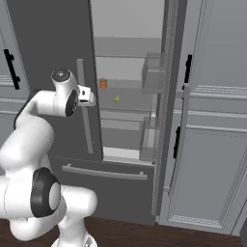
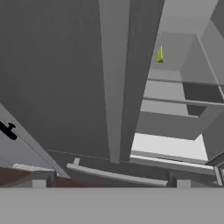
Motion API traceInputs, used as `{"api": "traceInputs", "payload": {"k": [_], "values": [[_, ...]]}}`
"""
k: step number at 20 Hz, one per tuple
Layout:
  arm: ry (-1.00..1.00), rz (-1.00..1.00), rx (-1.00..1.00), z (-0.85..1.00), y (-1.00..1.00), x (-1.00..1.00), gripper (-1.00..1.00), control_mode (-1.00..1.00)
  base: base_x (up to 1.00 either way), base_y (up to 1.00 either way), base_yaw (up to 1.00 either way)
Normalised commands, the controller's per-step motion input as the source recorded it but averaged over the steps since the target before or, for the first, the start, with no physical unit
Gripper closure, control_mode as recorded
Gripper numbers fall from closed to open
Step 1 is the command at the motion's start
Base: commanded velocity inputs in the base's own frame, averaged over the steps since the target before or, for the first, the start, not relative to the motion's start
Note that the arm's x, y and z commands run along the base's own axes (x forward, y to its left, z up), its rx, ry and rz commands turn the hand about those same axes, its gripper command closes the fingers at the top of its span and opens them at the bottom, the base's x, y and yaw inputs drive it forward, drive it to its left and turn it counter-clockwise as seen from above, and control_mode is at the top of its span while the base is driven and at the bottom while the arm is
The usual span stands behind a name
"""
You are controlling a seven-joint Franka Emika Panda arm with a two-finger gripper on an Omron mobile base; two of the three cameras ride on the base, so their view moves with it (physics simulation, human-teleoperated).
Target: Grab a lemon wedge from the fridge and one ice cube from the ice bowl, and put them in the glass of lemonade.
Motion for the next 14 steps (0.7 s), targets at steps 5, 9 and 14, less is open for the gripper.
{"api": "traceInputs", "payload": {"k": [5, 9, 14], "values": [[0.0, -0.13, 0.0, 0.0, -0.02, 0.25, -1.0, -1.0, 0.0, 0.0, 0.0], [0.0, -0.13, -0.03, -0.04, 0.07, 0.34, -1.0, -1.0, 0.0, 0.0, 0.0], [0.0, -0.06, -0.01, -0.19, 0.07, 0.56, -1.0, -1.0, 0.0, 0.0, 0.0]]}}
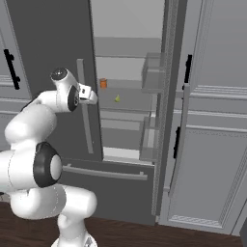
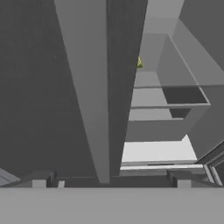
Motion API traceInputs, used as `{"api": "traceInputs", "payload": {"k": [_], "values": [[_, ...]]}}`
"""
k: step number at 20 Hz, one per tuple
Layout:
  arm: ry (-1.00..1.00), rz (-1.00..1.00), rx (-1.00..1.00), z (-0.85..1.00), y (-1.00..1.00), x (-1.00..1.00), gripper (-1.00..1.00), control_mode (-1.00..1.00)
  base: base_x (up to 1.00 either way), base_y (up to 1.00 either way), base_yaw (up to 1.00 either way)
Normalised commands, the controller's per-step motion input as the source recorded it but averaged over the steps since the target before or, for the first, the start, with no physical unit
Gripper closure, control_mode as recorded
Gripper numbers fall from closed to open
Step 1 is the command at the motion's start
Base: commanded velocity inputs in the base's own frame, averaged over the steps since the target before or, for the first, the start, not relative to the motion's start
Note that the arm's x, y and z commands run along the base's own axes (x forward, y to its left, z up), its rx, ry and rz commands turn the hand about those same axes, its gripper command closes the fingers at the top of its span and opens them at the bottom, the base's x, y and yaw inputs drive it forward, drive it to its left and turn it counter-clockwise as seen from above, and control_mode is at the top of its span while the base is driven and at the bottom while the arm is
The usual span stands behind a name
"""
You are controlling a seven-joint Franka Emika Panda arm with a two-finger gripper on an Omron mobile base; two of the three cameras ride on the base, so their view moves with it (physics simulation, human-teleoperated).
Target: Grab a lemon wedge from the fridge and one ice cube from the ice bowl, and put them in the glass of lemonade.
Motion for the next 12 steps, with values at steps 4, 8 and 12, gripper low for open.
{"api": "traceInputs", "payload": {"k": [4, 8, 12], "values": [[0.01, 0.0, 0.0, -0.22, 0.0, 0.61, -1.0, -1.0, 0.0, 0.0, 0.0], [0.06, 0.0, 0.0, -0.2, 0.12, 0.29, -1.0, -1.0, 0.0, 0.0, 0.0], [0.01, 0.01, 0.0, -0.21, 0.27, 0.1, -1.0, -1.0, 0.0, 0.0, 0.0]]}}
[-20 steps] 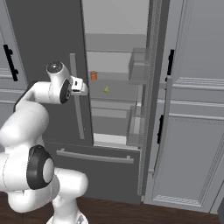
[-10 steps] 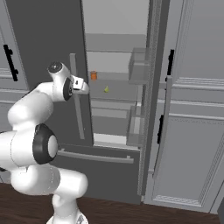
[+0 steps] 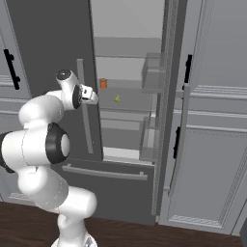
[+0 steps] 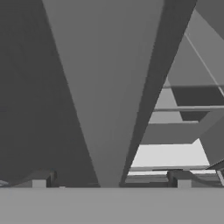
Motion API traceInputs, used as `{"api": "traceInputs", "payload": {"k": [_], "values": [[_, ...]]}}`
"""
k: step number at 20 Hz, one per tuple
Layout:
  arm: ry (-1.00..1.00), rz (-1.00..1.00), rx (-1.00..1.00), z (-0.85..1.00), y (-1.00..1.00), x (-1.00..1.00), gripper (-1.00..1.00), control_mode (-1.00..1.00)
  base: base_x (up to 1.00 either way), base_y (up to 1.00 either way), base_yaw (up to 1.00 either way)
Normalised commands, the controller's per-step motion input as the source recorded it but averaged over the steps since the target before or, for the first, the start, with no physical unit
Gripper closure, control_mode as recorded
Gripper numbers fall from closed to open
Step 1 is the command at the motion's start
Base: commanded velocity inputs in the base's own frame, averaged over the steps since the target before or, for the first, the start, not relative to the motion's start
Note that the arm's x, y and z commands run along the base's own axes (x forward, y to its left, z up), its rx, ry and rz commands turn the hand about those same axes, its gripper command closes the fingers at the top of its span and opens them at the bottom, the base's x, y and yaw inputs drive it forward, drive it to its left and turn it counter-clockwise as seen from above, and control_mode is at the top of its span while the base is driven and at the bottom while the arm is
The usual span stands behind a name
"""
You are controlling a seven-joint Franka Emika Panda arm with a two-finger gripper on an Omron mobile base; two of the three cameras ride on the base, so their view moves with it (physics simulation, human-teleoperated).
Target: Grab a lemon wedge from the fridge and one ice cube from the ice bowl, and put them in the glass of lemonade.
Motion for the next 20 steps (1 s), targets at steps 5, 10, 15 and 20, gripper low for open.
{"api": "traceInputs", "payload": {"k": [5, 10, 15, 20], "values": [[0.0, 0.01, 0.0, -0.23, 0.11, 0.32, -1.0, -1.0, 0.0, 0.0, 0.0], [0.0, -0.03, 0.0, -0.31, -0.02, 0.57, -1.0, -1.0, 0.0, 0.0, 0.0], [0.0, -0.04, 0.0, -0.4, 0.0, 0.67, -1.0, -1.0, 0.0, 0.0, 0.0], [-0.03, -0.04, 0.0, -0.42, 0.0, 0.49, -1.0, -1.0, 0.0, 0.0, 0.0]]}}
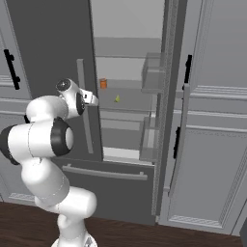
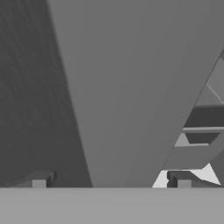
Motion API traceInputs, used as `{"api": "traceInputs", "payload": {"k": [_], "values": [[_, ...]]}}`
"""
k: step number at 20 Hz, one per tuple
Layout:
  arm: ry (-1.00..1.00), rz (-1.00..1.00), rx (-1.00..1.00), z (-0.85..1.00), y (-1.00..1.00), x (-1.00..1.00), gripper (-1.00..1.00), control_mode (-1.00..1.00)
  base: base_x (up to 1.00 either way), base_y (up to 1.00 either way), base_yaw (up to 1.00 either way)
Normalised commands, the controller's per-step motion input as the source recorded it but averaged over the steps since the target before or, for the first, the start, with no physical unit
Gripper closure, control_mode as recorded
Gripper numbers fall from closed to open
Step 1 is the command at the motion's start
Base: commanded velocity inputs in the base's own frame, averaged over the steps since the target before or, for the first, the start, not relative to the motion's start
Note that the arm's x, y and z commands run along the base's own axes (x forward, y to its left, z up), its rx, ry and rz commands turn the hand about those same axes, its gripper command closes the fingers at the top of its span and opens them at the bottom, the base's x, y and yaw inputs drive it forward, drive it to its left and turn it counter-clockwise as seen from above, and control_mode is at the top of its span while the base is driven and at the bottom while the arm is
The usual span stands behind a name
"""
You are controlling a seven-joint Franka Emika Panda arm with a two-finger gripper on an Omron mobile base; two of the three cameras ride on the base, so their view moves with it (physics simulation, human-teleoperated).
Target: Grab a lemon wedge from the fridge and one ice cube from the ice bowl, and put them in the glass of lemonade.
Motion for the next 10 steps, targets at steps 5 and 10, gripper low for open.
{"api": "traceInputs", "payload": {"k": [5, 10], "values": [[0.09, -0.06, 0.0, -0.01, 0.06, 0.24, 1.0, -1.0, 0.0, 0.0, 0.0], [0.14, -0.07, 0.0, 0.0, 0.15, 0.25, 1.0, -1.0, 0.0, 0.0, 0.0]]}}
